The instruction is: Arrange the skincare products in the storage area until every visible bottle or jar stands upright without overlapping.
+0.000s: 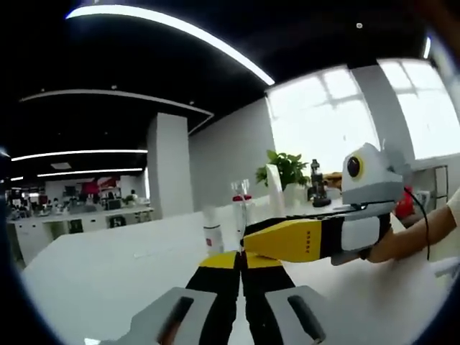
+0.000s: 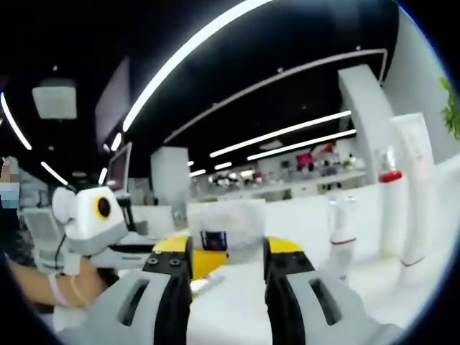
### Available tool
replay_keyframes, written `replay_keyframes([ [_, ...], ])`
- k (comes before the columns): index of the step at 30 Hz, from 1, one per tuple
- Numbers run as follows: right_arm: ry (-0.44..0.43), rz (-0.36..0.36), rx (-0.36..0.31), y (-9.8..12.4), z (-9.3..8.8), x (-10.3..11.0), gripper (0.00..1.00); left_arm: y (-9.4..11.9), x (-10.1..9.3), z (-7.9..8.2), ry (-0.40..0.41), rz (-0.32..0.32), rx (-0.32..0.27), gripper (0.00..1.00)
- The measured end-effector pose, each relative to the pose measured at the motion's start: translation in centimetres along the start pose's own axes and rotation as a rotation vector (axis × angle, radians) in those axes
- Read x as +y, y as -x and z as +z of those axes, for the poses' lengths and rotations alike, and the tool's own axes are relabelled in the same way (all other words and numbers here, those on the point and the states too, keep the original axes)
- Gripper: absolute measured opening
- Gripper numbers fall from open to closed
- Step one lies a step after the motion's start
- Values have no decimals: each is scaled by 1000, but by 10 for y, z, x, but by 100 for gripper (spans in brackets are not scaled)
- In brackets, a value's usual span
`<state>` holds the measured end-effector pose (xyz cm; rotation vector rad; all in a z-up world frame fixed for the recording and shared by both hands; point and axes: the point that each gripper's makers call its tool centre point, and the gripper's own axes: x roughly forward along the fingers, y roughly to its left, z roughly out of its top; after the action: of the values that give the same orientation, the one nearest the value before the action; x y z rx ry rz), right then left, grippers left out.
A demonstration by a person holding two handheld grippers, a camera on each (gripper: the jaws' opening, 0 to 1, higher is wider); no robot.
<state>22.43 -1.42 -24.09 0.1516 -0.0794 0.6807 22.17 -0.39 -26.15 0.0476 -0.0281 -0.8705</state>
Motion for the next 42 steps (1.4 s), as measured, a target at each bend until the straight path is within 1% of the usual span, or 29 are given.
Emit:
replay_keyframes([
  [2, -5, 19, -5, 1, 1, 1, 38, 0, -2, 0, 7, -6, -2, 0],
  [3, -21, 59, -32, 0, 6, 4, 42, 1, -2, 1, 26, -10, -9, 0],
  [5, -78, 111, -43, 0, 8, 10, 52, 2, -2, 2, 43, -15, -12, 0],
  [6, -130, 137, -42, 1, 11, 11, 55, 2, -5, 1, 95, -48, -9, 0],
  [7, -182, 163, -40, 1, 15, 13, 55, 3, -8, 0, 147, -81, -5, 0],
  [8, -207, 158, -60, 2, 20, 7, 54, 5, -10, 2, 211, -114, -15, 0],
  [9, -209, 144, -72, 3, 24, 0, 52, 6, -13, 4, 272, -162, -25, 0],
  [11, -249, 154, -102, 5, 33, -7, 47, 10, -17, 7, 363, -227, -36, 0],
  [12, -300, 182, -107, 9, 36, -1, 45, 11, -19, 11, 400, -266, -60, 0],
  [13, -315, 192, -109, 10, 38, 0, 46, 12, -21, 14, 417, -291, -74, 0],
  [14, -353, 226, -133, 12, 44, 1, 49, 15, -25, 18, 440, -329, -86, 0],
  [15, -368, 241, -135, 12, 45, 1, 49, 17, -30, 19, 452, -358, -83, 0],
  [16, -373, 250, -129, 12, 45, 2, 46, 19, -38, 20, 457, -386, -84, 0],
  [17, -383, 298, -108, 13, 44, 8, 42, 24, -51, 22, 478, -470, -66, 0],
  [18, -373, 332, -72, 13, 39, 19, 38, 29, -61, 24, 485, -530, -50, 0],
  [19, -372, 339, -62, 14, 38, 21, 34, 29, -61, 25, 480, -529, -59, 0],
  [20, -372, 353, -46, 15, 37, 25, 32, 33, -66, 26, 491, -567, -46, 0],
  [22, -377, 390, -41, 17, 37, 31, 28, 37, -70, 26, 499, -604, -29, 0],
  [23, -386, 430, -37, 21, 38, 39, 27, 40, -72, 27, 508, -629, -26, 0],
  [25, -384, 453, 3, 25, 35, 39, 23, 46, -78, 26, 523, -679, 1, 0],
  [27, -369, 489, 38, 28, 32, 45, 21, 56, -88, 21, 542, -759, 55, 0],
  [28, -383, 509, 57, 31, 30, 48, 21, 61, -99, 17, 534, -781, 77, 0],
  [29, -405, 535, 74, 36, 29, 52, 20, 63, -103, 15, 543, -789, 78, 0],
  [31, -386, 524, 101, 36, 23, 49, 18, 65, -105, 15, 553, -792, 77, 0],
  [32, -376, 517, 110, 36, 21, 47, 17, 64, -93, 14, 561, -783, 77, 0],
  [35, -388, 520, 140, 36, 14, 46, 13, 61, -91, 8, 566, -764, 98, 0],
  [38, -401, 522, 168, 36, 9, 48, 2, 58, -80, 8, 570, -764, 111, 0],
  [39, -405, 531, 174, 38, 9, 50, 2, 57, -75, 5, 565, -757, 123, 0],
  [42, -411, 541, 173, 39, 11, 50, 0, 56, -73, 5, 575, -758, 119, 2],
])
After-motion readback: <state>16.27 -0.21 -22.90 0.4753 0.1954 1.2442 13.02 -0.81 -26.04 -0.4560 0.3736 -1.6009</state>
